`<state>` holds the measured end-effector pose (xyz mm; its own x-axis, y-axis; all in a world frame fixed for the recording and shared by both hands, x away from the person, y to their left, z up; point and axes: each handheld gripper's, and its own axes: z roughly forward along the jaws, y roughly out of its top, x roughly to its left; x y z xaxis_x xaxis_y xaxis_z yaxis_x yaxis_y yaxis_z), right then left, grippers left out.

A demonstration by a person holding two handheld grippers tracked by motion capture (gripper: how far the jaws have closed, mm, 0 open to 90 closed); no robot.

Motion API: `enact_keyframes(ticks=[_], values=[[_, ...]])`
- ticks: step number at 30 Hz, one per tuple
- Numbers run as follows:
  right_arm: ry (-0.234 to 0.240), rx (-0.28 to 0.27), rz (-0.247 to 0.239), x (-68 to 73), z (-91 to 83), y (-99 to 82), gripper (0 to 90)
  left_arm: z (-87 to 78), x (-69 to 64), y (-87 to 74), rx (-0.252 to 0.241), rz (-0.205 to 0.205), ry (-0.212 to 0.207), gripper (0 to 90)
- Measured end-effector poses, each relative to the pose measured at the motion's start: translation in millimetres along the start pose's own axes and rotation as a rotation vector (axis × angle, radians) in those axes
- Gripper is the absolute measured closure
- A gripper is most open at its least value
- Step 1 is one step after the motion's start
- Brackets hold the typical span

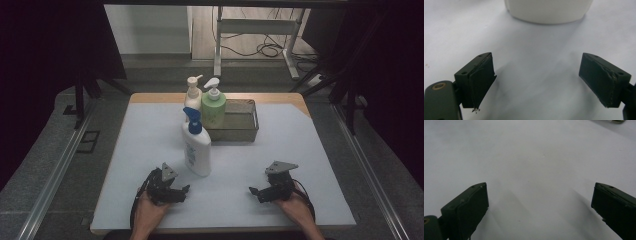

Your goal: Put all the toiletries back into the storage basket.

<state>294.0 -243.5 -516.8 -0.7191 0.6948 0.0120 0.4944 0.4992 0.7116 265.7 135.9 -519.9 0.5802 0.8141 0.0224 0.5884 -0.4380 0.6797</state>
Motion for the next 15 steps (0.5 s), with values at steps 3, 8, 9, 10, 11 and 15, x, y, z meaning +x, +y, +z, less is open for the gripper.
enact_keyframes(ticks=[3, 8, 9, 10, 11, 15], values=[[0.011, -0.012, 0.001, 1.0, -1.8, 2.4, 1.0, 1.9, 4.9, -2.2, -0.002, -0.029, -0.034, 12.4], [0.031, -0.029, -0.01, 3.3, -4.8, 8.2, 0.9, 2.2, 5.6, -2.9, -0.005, -0.034, -0.038, 12.2], [0.033, -0.032, -0.012, 4.1, -4.8, 9.5, 0.8, 2.3, 5.7, -3.0, -0.005, -0.035, -0.038, 12.1], [0.037, -0.034, -0.013, 4.7, -4.9, 10.8, 0.8, 2.2, 5.7, -3.1, -0.005, -0.035, -0.038, 12.2], [0.041, -0.036, -0.011, 5.4, -4.7, 12.0, 0.7, 2.3, 5.6, -3.1, -0.006, -0.035, -0.038, 12.2], [0.055, -0.046, -0.013, 9.0, -4.4, 16.5, 0.6, 2.3, 5.8, -3.2, -0.006, -0.035, -0.038, 12.2]])
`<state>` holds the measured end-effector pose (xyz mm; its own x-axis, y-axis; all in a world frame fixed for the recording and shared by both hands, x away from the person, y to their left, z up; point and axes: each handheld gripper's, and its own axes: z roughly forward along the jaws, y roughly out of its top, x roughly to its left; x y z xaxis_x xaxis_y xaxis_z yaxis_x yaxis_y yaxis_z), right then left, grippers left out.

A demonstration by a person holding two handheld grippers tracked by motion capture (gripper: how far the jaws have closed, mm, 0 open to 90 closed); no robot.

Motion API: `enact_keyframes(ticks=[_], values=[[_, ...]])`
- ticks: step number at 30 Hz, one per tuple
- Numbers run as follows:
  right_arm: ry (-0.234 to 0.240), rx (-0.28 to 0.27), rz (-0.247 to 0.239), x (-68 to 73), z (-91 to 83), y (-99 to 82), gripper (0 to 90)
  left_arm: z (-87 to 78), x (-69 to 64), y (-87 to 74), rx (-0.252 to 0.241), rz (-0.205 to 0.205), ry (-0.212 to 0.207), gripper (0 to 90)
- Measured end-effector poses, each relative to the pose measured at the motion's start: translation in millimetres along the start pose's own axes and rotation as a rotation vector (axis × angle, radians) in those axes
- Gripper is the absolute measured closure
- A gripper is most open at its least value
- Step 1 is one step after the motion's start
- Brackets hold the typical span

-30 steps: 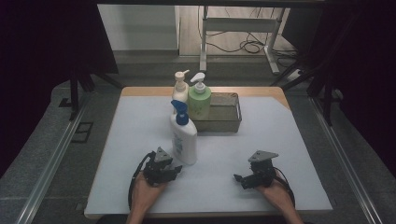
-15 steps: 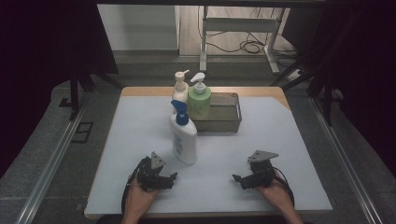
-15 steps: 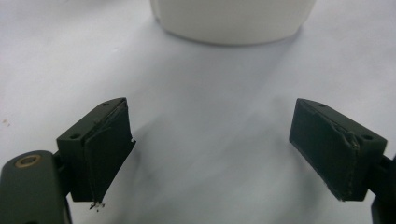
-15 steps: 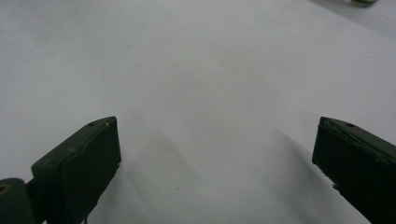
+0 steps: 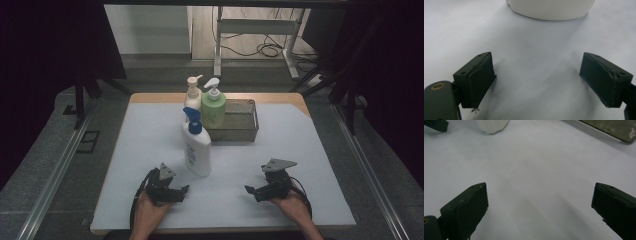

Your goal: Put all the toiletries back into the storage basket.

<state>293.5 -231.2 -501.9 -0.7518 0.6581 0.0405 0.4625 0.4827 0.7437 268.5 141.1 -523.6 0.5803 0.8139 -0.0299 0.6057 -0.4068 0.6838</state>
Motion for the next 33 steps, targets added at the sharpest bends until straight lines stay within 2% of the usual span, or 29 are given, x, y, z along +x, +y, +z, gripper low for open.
enact_keyframes(ticks=[7, 14, 33], values=[[0.009, -0.008, -0.014, 4.6, -1.5, 5.8, 0.8, 0.0, -0.2, -0.1, 0.0, 0.001, 0.001, 12.2], [0.031, -0.031, 0.001, 8.3, -4.2, 13.5, 0.7, -0.2, -0.9, -0.2, 0.001, 0.002, 0.005, 12.3], [0.048, -0.054, -0.04, 18.9, -5.8, 34.3, 1.1, 0.0, -0.9, -0.2, 0.0, 0.0, 0.005, 12.3]])
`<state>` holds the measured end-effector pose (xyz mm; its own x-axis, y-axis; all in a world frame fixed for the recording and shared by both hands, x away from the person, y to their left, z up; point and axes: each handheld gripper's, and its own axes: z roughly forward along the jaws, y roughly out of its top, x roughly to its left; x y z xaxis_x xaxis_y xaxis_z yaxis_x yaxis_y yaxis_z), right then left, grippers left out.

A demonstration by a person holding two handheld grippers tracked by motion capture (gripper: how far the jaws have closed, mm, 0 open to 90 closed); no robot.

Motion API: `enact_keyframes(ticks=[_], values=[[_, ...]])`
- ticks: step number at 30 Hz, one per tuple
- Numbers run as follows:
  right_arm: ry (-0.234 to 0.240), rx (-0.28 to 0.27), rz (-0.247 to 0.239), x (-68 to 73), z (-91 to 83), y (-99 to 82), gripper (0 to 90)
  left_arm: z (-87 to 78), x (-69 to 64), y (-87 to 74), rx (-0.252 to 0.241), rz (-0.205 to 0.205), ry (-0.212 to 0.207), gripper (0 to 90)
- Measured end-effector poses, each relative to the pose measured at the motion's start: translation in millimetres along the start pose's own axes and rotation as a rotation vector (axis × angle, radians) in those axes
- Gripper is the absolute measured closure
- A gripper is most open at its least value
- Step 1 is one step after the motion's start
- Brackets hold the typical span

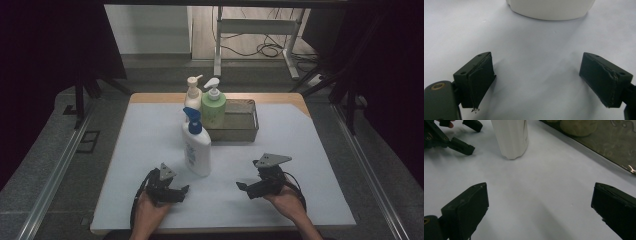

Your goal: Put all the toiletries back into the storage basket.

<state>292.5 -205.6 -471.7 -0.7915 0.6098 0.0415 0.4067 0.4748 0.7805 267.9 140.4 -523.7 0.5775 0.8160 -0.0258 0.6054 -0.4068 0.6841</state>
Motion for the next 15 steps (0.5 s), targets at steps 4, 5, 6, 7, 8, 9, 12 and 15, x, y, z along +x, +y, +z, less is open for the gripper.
enact_keyframes(ticks=[4, 5, 6, 7, 8, 9, 12, 15], values=[[0.009, -0.014, -0.011, 2.8, 0.5, 5.9, 1.7, -0.1, 0.1, 0.0, 0.001, 0.002, 0.0, 12.3], [0.013, -0.017, -0.014, 3.6, 0.6, 7.3, 1.7, -0.1, 0.0, 0.0, 0.001, 0.0, 0.0, 12.3], [0.017, -0.021, -0.016, 4.7, 1.0, 8.7, 1.6, 0.0, -0.1, 0.0, -0.001, -0.001, 0.0, 12.3], [0.019, -0.024, -0.02, 5.5, 1.4, 10.1, 1.7, 0.0, 0.0, 0.0, 0.001, 0.001, 0.0, 12.3], [0.022, -0.026, -0.021, 6.5, 1.8, 11.2, 1.7, 0.0, 0.0, 0.0, 0.0, 0.0, 0.0, 12.3], [0.024, -0.028, -0.022, 7.2, 2.2, 12.4, 1.6, 0.0, 0.0, 0.0, 0.0, 0.0, 0.001, 12.3], [0.036, -0.036, -0.015, 8.8, 3.3, 15.3, 1.6, 0.0, -0.1, 0.0, 0.0, 0.0, 0.001, 12.3], [0.038, -0.038, -0.027, 10.5, 3.6, 18.9, 1.6, 0.1, -0.2, -0.1, -0.001, -0.001, 0.0, 12.3]])
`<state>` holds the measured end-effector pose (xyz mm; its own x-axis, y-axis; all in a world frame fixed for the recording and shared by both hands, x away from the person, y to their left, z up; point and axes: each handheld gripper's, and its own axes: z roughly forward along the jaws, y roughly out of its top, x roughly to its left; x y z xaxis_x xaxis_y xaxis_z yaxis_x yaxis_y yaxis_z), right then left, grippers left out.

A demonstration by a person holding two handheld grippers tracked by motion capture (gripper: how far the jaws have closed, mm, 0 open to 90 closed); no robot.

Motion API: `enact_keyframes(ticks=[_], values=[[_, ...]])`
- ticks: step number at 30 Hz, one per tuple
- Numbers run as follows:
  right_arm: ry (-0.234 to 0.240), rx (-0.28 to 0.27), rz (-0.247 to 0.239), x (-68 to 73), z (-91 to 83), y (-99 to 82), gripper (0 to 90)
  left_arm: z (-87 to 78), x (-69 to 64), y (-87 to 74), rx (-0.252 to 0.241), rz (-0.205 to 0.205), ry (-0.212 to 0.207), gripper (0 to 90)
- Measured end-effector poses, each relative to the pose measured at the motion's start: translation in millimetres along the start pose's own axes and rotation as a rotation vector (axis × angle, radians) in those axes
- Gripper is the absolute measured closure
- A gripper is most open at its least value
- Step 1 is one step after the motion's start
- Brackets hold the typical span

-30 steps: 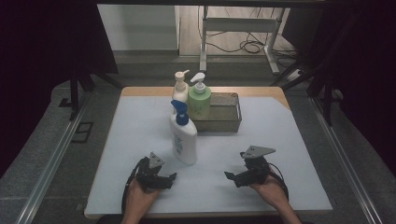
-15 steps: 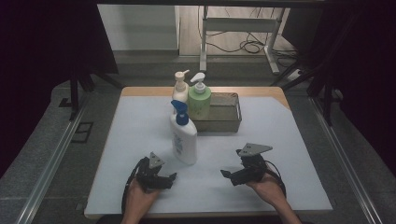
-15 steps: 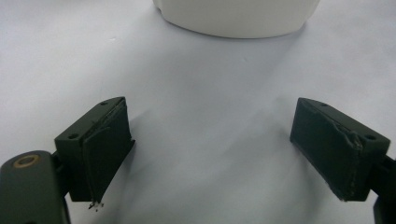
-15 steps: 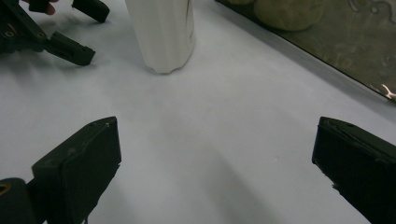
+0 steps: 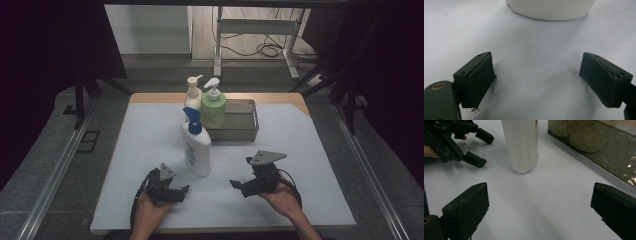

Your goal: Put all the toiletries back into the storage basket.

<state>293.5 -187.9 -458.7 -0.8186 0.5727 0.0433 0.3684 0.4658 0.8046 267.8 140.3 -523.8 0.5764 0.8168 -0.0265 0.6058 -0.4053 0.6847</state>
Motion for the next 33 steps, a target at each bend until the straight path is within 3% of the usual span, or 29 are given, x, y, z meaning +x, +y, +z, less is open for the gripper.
enact_keyframes(ticks=[15, 25, 33], values=[[0.039, -0.004, -0.069, 12.5, 10.7, 24.5, 0.0, -0.1, 0.1, 0.0, 0.001, 0.001, 0.0, 12.3], [0.042, 0.011, -0.029, 15.0, 22.1, 36.0, 1.2, -0.2, 0.3, 0.1, 0.002, 0.003, 0.0, 12.3], [0.034, 0.01, -0.04, 20.0, 30.9, 47.3, 1.3, -0.1, 0.4, 0.1, 0.002, 0.003, -0.001, 12.3]])
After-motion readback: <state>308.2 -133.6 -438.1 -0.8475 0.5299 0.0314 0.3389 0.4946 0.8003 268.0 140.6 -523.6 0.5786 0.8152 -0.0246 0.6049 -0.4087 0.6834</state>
